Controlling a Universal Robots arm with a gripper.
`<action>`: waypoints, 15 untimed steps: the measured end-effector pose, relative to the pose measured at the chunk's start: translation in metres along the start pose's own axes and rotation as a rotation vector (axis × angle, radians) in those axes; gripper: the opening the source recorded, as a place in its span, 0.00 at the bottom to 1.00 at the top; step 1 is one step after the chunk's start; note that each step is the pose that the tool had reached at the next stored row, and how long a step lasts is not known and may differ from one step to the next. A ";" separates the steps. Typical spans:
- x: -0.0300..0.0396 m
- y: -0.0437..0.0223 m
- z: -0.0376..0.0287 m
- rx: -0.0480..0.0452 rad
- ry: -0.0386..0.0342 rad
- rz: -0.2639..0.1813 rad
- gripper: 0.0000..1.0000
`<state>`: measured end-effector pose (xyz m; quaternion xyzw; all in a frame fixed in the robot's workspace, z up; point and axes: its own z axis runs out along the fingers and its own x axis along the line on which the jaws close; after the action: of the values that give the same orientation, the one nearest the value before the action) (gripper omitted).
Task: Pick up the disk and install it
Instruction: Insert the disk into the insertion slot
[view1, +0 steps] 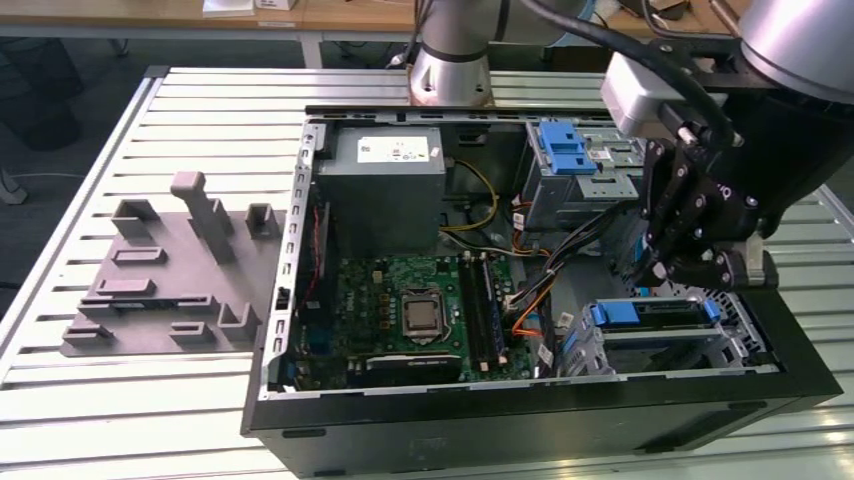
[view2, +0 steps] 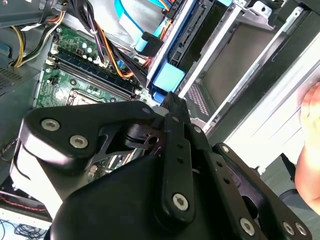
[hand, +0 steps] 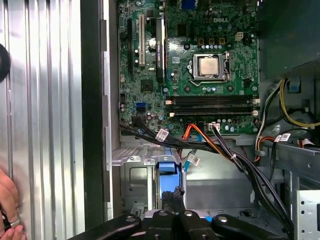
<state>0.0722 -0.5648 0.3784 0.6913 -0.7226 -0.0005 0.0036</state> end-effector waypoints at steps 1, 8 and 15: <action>0.0000 0.0000 0.0016 0.0000 0.0001 0.000 0.11; 0.0000 -0.0001 0.0065 0.0001 0.0002 0.000 0.11; -0.0001 -0.0009 0.0129 0.0003 0.0002 0.000 0.11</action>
<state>0.0730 -0.5648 0.3655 0.6913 -0.7225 -0.0003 0.0036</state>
